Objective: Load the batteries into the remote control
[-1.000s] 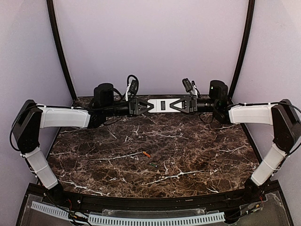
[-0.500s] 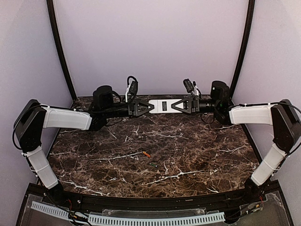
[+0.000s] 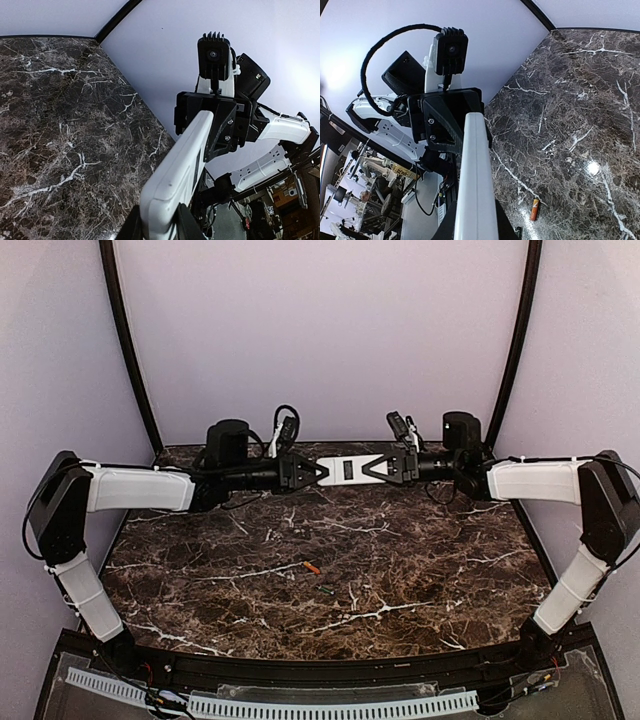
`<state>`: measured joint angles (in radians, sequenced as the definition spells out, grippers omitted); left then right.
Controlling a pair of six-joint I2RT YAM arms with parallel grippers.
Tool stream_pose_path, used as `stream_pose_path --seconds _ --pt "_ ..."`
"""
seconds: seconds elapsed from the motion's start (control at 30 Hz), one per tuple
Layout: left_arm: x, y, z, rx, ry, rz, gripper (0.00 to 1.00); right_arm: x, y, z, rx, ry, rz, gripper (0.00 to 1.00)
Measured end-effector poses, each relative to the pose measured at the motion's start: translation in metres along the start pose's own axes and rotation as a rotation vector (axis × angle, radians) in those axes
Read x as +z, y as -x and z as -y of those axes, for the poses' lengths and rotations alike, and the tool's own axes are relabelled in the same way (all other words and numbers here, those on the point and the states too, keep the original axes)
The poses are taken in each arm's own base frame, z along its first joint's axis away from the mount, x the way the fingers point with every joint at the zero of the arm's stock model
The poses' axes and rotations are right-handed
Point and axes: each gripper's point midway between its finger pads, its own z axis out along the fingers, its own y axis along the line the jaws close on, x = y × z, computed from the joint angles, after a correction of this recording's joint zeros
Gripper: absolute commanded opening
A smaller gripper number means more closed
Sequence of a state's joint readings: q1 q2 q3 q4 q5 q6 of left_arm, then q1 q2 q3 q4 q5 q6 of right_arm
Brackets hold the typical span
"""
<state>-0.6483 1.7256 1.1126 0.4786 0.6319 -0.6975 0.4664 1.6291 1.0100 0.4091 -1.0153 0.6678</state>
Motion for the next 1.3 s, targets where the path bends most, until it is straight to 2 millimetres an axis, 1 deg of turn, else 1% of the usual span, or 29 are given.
stream_pose_path --seconds 0.03,0.07,0.1,0.13,0.2,0.27,0.33,0.4,0.5,0.57,0.67,0.8,1.0,1.3 --pt "0.000 0.000 -0.001 0.000 0.005 0.000 0.39 0.000 0.000 0.001 0.003 -0.003 -0.001 0.00" --pt "0.000 0.000 -0.003 0.004 0.019 0.004 0.48 0.001 -0.001 0.002 0.006 -0.010 0.000 0.00" --pt "0.000 -0.001 -0.009 -0.004 0.046 0.009 0.51 0.001 -0.001 0.003 0.012 -0.017 0.000 0.00" --pt "-0.001 0.000 -0.013 -0.001 0.064 0.014 0.57 0.001 -0.002 0.005 0.018 -0.024 0.000 0.00" --pt "-0.003 0.002 -0.023 -0.004 0.101 0.022 0.63 0.001 -0.004 0.007 0.031 -0.032 -0.005 0.00" --pt "-0.005 0.004 -0.028 -0.008 0.121 0.027 0.65 0.000 -0.004 0.008 0.036 -0.036 -0.005 0.00" --pt "-0.005 0.003 -0.029 -0.007 0.125 0.025 0.66 0.001 -0.004 0.008 0.039 -0.039 -0.007 0.00" --pt "-0.005 0.002 -0.030 -0.006 0.128 0.023 0.69 0.001 -0.005 0.009 0.045 -0.042 -0.010 0.00" --pt "-0.002 0.001 -0.029 0.005 0.124 0.017 0.74 0.002 -0.004 0.008 0.042 -0.046 -0.011 0.00" --pt "0.001 0.001 -0.026 0.017 0.118 0.011 0.75 0.004 -0.003 0.007 0.036 -0.046 -0.011 0.00" --pt "0.006 0.001 -0.021 0.026 0.111 0.004 0.75 0.007 -0.001 0.005 0.027 -0.042 -0.013 0.00" --pt "0.009 0.001 -0.020 0.029 0.108 -0.002 0.70 0.009 0.000 0.005 0.025 -0.042 -0.017 0.00" --pt "0.010 -0.004 -0.027 0.018 0.137 -0.024 0.51 0.009 0.000 0.011 0.037 -0.069 -0.007 0.00" --pt "0.008 -0.007 -0.034 -0.001 0.176 -0.039 0.38 0.008 -0.002 0.018 0.055 -0.093 0.001 0.00"
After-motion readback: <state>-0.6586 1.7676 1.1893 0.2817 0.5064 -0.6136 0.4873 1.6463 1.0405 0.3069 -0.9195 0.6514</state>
